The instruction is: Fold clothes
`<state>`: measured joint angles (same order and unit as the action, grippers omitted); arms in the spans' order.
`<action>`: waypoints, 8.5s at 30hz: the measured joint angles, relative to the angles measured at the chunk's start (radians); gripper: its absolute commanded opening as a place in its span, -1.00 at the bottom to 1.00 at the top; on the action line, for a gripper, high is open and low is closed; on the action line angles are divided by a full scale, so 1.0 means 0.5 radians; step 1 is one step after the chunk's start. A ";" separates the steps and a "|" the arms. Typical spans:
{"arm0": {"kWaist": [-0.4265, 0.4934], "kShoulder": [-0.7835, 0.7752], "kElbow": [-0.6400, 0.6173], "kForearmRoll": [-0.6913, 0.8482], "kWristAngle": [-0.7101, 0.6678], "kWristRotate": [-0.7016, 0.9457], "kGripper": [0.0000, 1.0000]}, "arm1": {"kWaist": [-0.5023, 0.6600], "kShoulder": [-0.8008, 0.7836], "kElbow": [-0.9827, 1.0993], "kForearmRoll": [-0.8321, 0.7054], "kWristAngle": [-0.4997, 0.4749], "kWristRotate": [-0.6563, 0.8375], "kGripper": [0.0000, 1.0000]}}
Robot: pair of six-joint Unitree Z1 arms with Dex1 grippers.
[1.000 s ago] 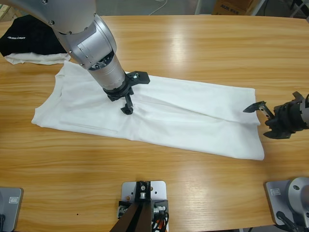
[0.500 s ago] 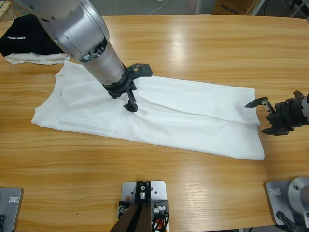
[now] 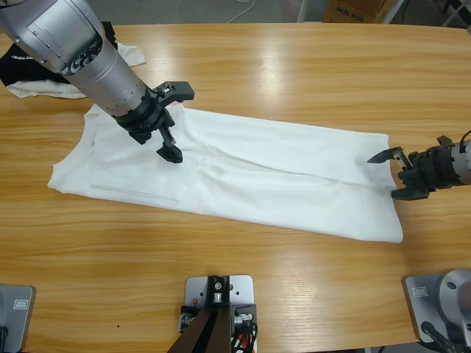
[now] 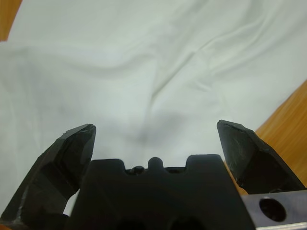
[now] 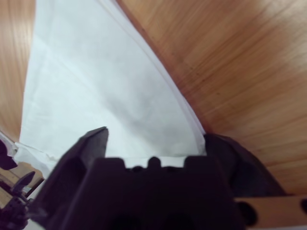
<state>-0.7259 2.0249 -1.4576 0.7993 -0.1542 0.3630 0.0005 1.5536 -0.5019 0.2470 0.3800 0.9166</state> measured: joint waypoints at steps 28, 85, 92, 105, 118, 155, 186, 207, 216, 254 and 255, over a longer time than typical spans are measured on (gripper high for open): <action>0.030 -0.046 0.179 -0.078 0.000 -0.020 1.00 | 0.003 -0.043 0.082 -0.039 0.074 -0.031 -1.00; 0.032 -0.136 0.368 -0.156 0.000 -0.058 1.00 | -0.233 -0.179 -0.838 1.308 -1.422 -0.603 -1.00; 0.040 -0.182 0.428 -0.157 0.000 -0.078 1.00 | -0.267 -0.349 -0.991 1.586 -1.642 -0.603 -1.00; 0.048 -0.268 0.533 -0.217 0.000 -0.097 1.00 | 1.286 0.030 -2.089 1.991 -1.709 -0.532 -1.00; 0.108 -0.477 0.937 -0.414 0.001 -0.108 1.00 | 1.999 0.907 -3.030 2.181 -1.399 -0.449 -1.00; 0.099 -0.610 0.920 -0.949 -0.142 -1.075 1.00 | 1.582 0.158 -2.434 1.842 -0.817 -0.885 0.54; -0.018 0.048 0.356 -1.083 0.003 0.886 0.38 | 1.223 -0.529 -0.787 0.964 -0.376 -1.042 0.53; 0.007 0.204 0.078 -1.215 0.191 -0.126 0.46 | 1.223 -0.428 -0.688 0.776 -0.281 -1.042 0.47; 0.035 0.253 0.019 -0.976 0.447 -0.996 0.45 | 1.223 -0.425 -0.639 0.724 -0.273 -1.042 0.48; -0.015 0.168 0.028 -0.665 -0.687 -0.857 0.48 | 1.219 -0.460 -0.541 0.582 -0.202 -1.029 0.47; -0.015 0.177 0.028 -0.665 -0.688 -0.857 0.48 | 1.219 -0.460 -0.540 0.579 -0.202 -1.029 0.47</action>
<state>-0.7333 2.1134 -1.4438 0.4670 -0.4980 -0.0653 0.6100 1.3237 -0.7721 0.5365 0.2792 0.4022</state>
